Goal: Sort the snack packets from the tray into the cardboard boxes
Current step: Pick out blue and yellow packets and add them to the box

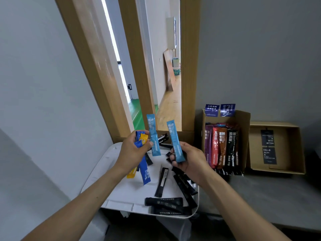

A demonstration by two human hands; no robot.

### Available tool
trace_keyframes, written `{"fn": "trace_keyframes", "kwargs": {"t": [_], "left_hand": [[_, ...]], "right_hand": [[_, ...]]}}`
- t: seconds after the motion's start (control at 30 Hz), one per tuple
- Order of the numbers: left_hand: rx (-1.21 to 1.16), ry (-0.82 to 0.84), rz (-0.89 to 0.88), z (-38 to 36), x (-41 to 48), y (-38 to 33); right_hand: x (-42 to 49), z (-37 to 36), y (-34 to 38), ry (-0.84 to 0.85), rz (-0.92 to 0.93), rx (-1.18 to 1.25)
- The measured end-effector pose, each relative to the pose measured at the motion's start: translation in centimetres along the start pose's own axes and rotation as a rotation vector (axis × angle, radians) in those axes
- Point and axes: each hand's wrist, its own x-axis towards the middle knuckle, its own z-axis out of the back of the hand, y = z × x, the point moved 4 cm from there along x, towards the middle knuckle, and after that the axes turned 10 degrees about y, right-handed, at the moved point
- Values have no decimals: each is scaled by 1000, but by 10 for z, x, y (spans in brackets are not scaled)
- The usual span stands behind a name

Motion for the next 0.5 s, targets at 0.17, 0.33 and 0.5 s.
{"fn": "trace_keyframes", "kwargs": {"t": [0.17, 0.33, 0.5], "left_hand": [[-13, 5, -76, -21, -5, -19], [-53, 25, -130, -47, -8, -42], [-45, 15, -95, -55, -2, -43]], "right_hand": [[-25, -2, 11, 86, 67, -58], [-34, 2, 13, 32, 194, -294], [-42, 14, 19, -32, 219, -307]]}}
